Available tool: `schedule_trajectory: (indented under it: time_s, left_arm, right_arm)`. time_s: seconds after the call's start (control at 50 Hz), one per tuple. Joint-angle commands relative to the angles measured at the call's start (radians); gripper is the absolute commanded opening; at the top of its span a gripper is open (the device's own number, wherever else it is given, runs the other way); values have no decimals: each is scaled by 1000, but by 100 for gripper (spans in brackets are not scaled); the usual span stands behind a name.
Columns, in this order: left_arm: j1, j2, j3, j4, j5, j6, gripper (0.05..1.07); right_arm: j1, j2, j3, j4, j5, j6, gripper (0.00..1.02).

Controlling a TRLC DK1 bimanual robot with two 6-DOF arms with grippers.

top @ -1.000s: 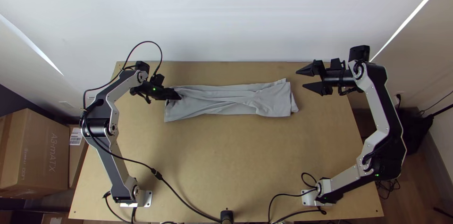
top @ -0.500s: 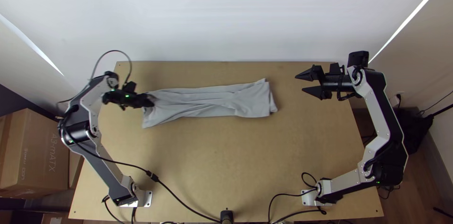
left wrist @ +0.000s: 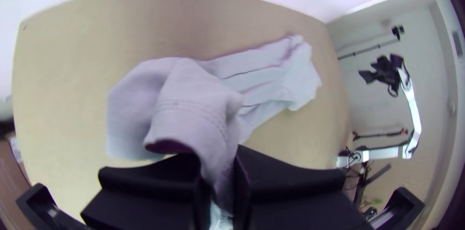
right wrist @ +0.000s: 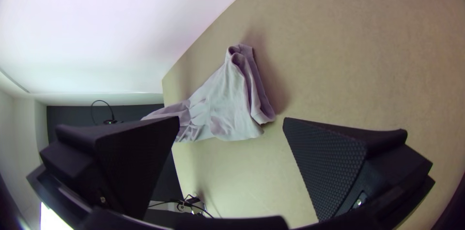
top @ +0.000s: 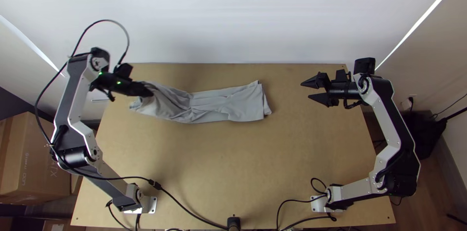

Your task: Fold the t-shirt

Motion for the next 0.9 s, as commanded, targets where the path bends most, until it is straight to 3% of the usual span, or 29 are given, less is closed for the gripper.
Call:
schedule_trajectory:
  time_s: [0.0, 0.36, 0.54, 0.88]
  left_arm:
    - [-126, -24, 75, -24, 9, -82, 8]
    - [-464, 266, 450, 2, -32, -313, 8]
    - [-574, 369, 464, 107, -104, -373, 8]
    - [-689, 458, 462, 338, -109, -540, 8]
  right_arm:
    - [5, -36, -25, 8, 2, 18, 98]
    - [-11, -107, -83, 8, 5, 18, 98]
    - [-26, -142, -119, 9, 6, 20, 98]
    - [-14, -210, -224, 31, 43, 31, 98]
